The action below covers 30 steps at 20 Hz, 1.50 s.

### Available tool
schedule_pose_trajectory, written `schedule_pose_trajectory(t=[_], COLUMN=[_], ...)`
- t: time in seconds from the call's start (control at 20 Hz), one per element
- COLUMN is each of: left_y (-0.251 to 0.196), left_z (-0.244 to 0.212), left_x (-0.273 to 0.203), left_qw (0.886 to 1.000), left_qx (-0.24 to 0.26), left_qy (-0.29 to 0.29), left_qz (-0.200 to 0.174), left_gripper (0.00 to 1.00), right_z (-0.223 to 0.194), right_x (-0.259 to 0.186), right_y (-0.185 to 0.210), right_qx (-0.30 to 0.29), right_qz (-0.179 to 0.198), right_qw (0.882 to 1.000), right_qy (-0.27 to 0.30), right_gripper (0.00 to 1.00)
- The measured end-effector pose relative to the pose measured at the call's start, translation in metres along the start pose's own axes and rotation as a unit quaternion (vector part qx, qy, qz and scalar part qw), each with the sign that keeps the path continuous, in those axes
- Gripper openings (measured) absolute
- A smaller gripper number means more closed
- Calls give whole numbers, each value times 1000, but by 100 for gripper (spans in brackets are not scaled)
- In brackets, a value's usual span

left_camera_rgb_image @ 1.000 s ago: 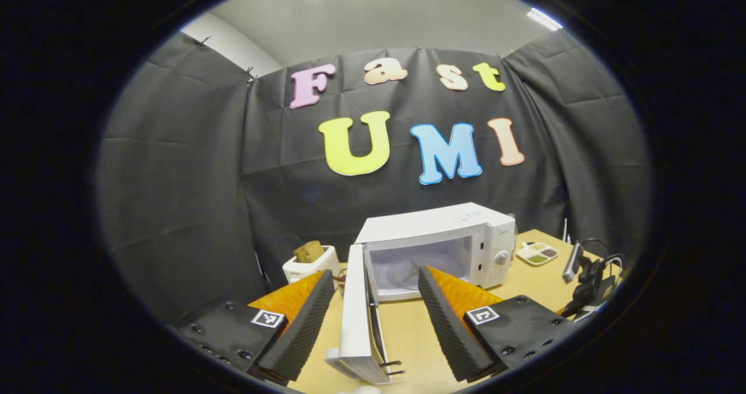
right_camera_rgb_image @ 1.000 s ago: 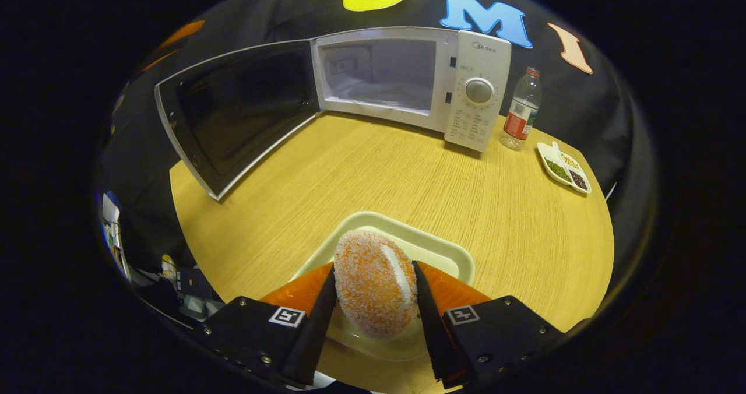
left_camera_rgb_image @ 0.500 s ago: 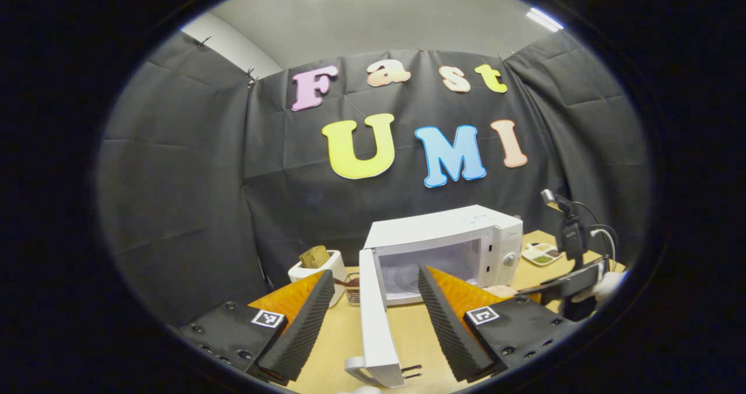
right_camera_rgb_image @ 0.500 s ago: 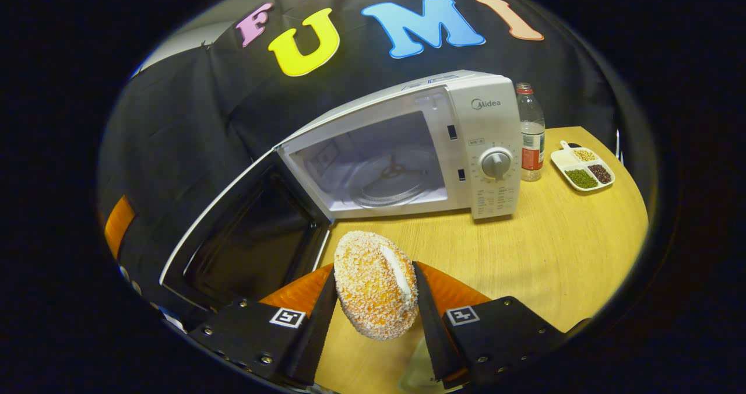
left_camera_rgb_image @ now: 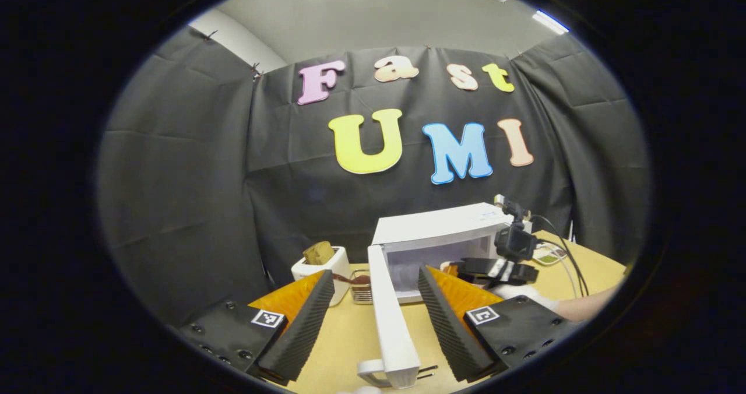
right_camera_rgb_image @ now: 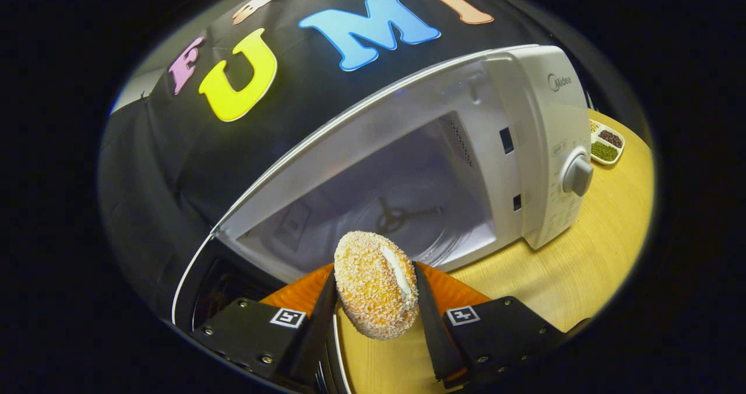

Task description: Open the microwave oven with the left hand, put the food in, and close the microwave oven.

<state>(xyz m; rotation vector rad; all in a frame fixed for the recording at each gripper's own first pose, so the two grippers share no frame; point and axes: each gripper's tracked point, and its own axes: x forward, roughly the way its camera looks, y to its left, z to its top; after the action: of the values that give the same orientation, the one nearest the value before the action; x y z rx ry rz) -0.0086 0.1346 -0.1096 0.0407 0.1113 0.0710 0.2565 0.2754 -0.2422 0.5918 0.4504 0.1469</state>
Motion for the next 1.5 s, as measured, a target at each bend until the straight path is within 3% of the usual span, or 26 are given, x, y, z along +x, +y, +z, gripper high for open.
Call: schedule_pose_trajectory(t=[0.2,0.6,0.75,0.8,1.0,1.1,1.5], left_y=[5,1,2,1,13,26,85], left_z=[6,-12,-13,-14,-16,-20,-56], left_x=[0,7,8,7,0,-7,-34], left_qw=[1000,1000,1000,1000,1000,999,994], left_qx=[17,15,19,19,19,10,35], left_qy=[-10,3,5,6,5,8,29], left_qz=[2,1,6,5,20,33,95], left_gripper=[99,97,99,97,100,95,99], right_z=[6,7,11,13,20,30,35], right_x=[37,69,71,66,28,-10,-158], right_y=[-4,-18,-10,-9,-16,-22,-63], right_qx=[29,25,12,5,-35,-79,-217], right_qz=[-32,-85,-78,-76,-75,-69,-26], right_qw=[998,994,994,994,994,991,975], right_qy=[-35,-61,-75,-75,-74,-81,-33], right_gripper=[72,70,84,99,98,98,98])
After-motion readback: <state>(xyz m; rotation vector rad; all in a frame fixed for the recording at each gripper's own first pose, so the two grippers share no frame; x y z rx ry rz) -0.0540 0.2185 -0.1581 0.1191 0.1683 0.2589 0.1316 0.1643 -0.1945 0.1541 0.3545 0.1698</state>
